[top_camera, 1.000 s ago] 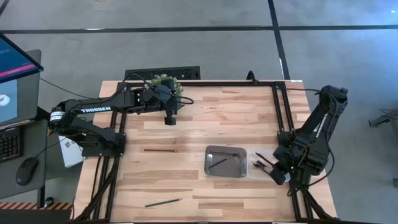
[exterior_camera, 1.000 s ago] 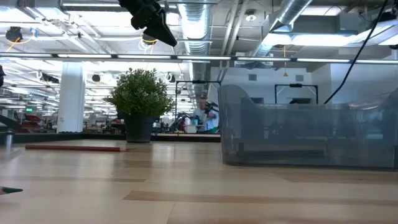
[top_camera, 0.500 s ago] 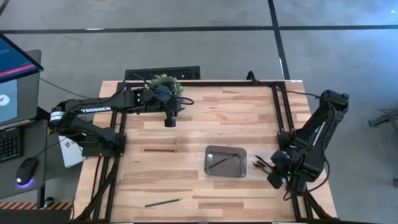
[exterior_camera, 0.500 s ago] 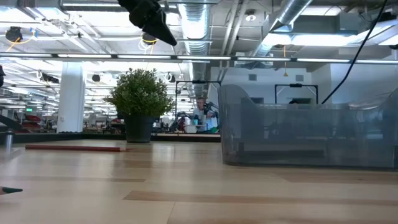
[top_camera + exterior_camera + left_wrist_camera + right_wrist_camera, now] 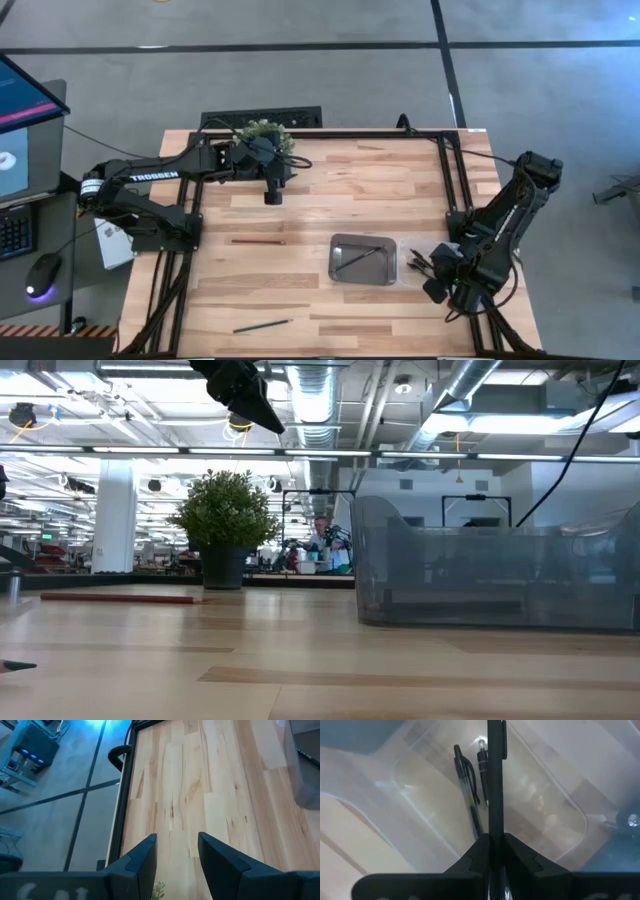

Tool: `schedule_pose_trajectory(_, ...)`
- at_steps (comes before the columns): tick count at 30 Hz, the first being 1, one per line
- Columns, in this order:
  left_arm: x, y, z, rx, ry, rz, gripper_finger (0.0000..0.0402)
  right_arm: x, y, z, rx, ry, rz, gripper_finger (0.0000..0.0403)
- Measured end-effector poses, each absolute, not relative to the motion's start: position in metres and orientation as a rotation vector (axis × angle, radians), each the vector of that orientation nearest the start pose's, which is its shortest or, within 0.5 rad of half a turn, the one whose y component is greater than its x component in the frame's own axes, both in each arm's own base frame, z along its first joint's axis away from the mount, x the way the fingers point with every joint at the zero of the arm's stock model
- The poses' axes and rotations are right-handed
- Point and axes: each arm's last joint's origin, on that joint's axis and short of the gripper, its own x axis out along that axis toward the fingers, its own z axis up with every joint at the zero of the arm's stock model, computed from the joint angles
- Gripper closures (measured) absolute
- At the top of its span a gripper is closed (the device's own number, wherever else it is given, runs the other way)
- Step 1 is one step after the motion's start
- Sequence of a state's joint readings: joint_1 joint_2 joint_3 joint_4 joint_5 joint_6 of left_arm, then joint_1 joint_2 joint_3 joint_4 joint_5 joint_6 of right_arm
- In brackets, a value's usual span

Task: Sort pens & pencils
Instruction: Put the black pen into the transparent bin, then put the brown pencil into the black bin

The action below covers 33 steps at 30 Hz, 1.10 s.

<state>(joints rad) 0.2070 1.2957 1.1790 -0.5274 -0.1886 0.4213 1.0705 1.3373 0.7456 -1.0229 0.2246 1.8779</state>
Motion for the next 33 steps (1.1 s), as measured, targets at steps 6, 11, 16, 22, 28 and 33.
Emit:
schedule_pose_trajectory(6,0.269,0.062,0.331,0.395,0.717,0.240,0.0267,0.102,0.163,0.178,0.575,1.258,-0.673,0.0322)
schedule_pose_trajectory(11,0.269,0.062,0.331,0.395,0.717,0.240,0.0267,0.102,0.165,0.177,0.583,1.259,-0.650,0.0317)
schedule_pose_trajectory(16,0.269,0.062,0.331,0.395,0.716,0.240,0.0267,0.103,0.166,0.177,0.531,1.276,-0.593,0.0316)
schedule_pose_trajectory(22,0.269,0.062,0.331,0.396,0.717,0.240,0.0267,0.103,0.166,0.178,0.543,1.273,-0.602,0.0315)
schedule_pose_trajectory(28,0.269,0.062,0.331,0.425,0.722,0.238,0.0267,0.111,0.171,0.198,0.542,1.273,-0.514,0.0315)
schedule_pose_trajectory(33,0.268,0.062,0.330,0.421,0.730,0.237,0.0267,0.124,0.163,0.225,0.476,1.161,-0.466,0.0315)
